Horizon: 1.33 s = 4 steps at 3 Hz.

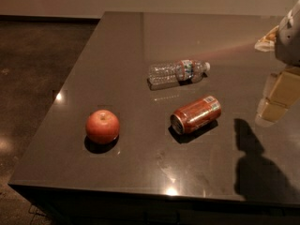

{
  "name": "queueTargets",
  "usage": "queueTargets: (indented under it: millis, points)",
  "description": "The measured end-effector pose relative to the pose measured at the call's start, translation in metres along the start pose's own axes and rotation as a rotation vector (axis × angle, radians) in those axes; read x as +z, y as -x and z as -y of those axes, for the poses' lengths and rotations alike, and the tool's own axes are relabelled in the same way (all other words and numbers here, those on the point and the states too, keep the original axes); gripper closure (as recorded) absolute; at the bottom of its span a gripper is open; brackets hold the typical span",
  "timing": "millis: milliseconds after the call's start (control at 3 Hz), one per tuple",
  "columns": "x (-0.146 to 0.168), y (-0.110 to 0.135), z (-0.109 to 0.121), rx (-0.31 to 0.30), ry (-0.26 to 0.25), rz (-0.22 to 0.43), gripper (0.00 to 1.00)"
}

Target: Place coke can upright

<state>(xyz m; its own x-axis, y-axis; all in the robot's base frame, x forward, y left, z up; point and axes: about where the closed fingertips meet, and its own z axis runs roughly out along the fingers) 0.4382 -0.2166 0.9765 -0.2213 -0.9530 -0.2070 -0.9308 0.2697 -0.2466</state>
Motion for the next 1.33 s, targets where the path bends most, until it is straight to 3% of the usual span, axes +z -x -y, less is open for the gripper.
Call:
queueTargets:
  millis: [333,667,1333]
  points:
    - [-0.001,0.002,0.003,-0.012,0.001,0.001,0.0]
    - [0.014,0.015,0.011,-0.094,0.026,0.002,0.0]
    - [0.066,0.042,0.017,-0.331,0.1,0.01,0.0]
